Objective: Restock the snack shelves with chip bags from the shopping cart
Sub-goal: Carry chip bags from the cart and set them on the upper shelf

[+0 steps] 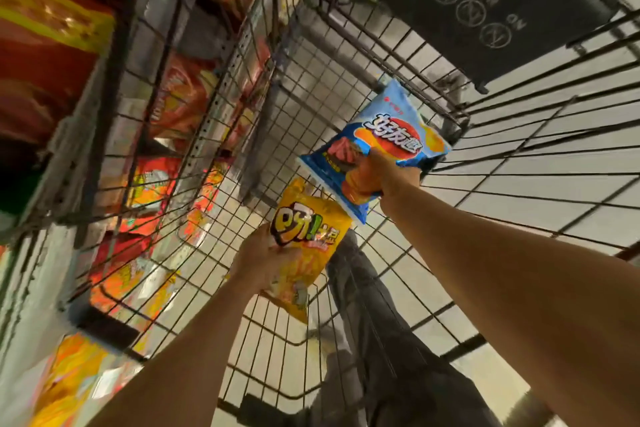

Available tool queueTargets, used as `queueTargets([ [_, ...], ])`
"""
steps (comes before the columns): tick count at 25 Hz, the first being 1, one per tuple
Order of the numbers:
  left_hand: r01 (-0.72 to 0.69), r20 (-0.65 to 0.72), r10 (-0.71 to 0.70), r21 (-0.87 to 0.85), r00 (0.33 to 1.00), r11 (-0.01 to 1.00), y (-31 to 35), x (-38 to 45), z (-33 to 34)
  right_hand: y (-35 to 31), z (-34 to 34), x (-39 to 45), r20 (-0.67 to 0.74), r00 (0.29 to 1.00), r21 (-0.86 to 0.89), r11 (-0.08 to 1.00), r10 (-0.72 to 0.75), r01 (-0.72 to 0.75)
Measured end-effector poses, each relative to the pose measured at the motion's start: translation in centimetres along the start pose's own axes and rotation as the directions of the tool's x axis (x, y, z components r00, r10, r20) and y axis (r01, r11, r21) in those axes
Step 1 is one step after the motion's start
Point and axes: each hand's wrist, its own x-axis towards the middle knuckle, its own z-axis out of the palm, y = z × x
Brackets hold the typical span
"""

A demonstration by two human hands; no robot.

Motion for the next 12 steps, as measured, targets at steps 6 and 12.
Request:
queueTargets([
  [6,-0.240,-0.253,0.173,-0.266,0.952,0.934,1.8,-5.1,-3.4,-2.0,0.0,-6.9,0.012,0.989,0.030,0.989,-0.147,0.147],
  [12,-0.458,-0.564,0.276,-0.208,0.778,0.864,1.7,-16.5,-5.1,-0.8,-3.7,-19.7,0.676,0.577,0.219,0.872,-0.459,0.438],
])
